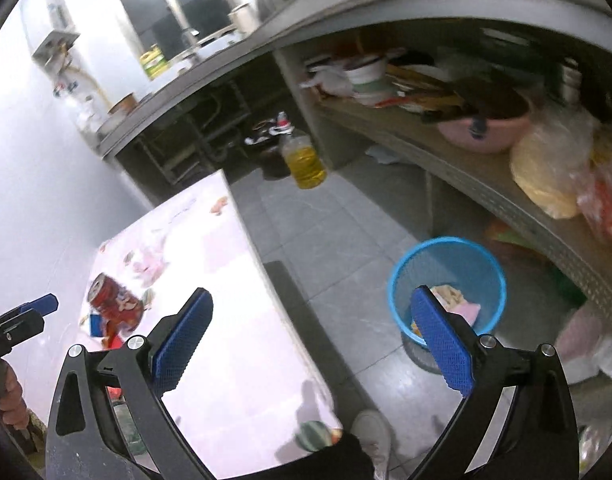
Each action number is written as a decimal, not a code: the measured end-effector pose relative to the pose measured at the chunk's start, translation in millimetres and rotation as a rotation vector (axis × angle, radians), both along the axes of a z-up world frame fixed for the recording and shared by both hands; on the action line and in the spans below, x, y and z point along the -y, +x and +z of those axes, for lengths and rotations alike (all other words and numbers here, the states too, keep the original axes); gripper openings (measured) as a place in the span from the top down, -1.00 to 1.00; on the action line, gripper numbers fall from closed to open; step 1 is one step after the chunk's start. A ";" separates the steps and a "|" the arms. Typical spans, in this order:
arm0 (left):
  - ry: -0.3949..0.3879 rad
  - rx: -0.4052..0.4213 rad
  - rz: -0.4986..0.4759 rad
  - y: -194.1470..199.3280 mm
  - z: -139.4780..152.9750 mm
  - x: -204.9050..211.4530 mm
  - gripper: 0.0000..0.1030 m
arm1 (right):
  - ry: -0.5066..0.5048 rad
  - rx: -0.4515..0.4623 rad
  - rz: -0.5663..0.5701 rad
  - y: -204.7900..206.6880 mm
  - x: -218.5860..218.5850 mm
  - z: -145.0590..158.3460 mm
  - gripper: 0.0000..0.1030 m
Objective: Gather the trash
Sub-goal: 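Move both tools back over the table toward the remaining trash, then grasp the clear printed cake bag with the right gripper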
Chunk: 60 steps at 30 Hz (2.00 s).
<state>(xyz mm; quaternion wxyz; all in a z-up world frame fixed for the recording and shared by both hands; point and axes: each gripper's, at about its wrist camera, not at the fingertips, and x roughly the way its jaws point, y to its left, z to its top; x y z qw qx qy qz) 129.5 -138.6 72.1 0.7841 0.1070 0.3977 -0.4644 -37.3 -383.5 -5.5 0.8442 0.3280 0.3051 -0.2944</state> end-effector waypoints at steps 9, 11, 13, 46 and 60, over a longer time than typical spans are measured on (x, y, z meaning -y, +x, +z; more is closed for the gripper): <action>-0.035 0.020 0.128 7.5 0.8 -71.8 -0.55 | 0.000 0.025 0.154 50.7 -23.9 10.7 -0.85; -0.050 0.013 0.154 9.9 0.4 -85.3 -0.55 | 0.014 0.025 0.199 66.0 -29.5 10.0 -0.85; -0.067 0.011 0.181 12.6 -0.3 -99.2 -0.55 | 0.017 0.023 0.231 76.4 -34.6 11.3 -0.85; -0.123 -0.004 0.327 43.2 -17.1 -169.9 -0.59 | 0.125 -0.496 0.815 439.3 -84.0 -76.1 -0.84; -0.111 0.011 0.378 58.5 -19.7 -184.3 -0.59 | 0.099 -0.491 0.670 375.3 -62.0 -83.6 -0.06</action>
